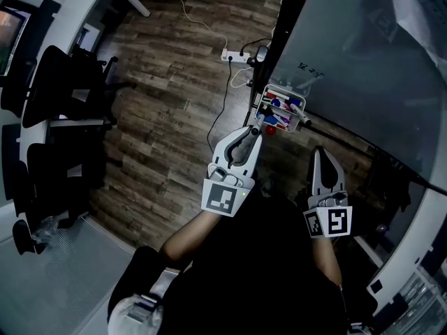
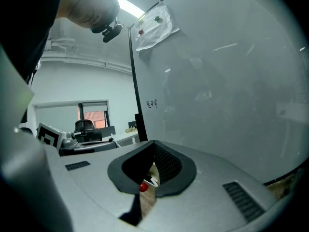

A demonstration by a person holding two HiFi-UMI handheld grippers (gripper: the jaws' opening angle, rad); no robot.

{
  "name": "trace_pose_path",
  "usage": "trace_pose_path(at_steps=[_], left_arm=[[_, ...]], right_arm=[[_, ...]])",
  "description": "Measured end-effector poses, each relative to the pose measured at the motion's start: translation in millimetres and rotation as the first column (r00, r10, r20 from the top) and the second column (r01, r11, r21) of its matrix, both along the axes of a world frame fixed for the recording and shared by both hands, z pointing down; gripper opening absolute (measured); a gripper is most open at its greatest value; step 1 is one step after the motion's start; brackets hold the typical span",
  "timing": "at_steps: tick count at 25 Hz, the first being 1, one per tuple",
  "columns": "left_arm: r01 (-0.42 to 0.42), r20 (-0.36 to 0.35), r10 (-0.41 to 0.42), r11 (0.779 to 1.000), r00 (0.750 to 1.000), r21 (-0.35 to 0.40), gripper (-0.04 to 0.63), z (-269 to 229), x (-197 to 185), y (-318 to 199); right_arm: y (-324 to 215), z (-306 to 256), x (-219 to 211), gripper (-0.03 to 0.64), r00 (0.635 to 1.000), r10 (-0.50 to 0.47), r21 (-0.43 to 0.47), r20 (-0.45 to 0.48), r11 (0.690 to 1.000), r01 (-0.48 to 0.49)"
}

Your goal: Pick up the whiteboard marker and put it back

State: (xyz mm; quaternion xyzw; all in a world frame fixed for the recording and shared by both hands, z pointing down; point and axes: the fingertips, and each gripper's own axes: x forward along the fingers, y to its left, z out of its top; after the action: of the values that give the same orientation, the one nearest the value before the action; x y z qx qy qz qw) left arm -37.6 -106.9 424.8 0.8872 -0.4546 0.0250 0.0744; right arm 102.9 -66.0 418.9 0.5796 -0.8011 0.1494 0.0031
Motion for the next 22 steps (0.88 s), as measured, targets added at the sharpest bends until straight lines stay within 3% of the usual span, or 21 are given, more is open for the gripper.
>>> trace_pose_path(at_steps=[22], left_arm=[[0.009,0.002,-0.009,0.998,1.0,-0.058,0.075,24.5,-0.1,-4.8]], right_arm=[[-7.1,10.8,1.1,0.014,1.0,0.001,-0.036,0.0,0.999,-0.001]])
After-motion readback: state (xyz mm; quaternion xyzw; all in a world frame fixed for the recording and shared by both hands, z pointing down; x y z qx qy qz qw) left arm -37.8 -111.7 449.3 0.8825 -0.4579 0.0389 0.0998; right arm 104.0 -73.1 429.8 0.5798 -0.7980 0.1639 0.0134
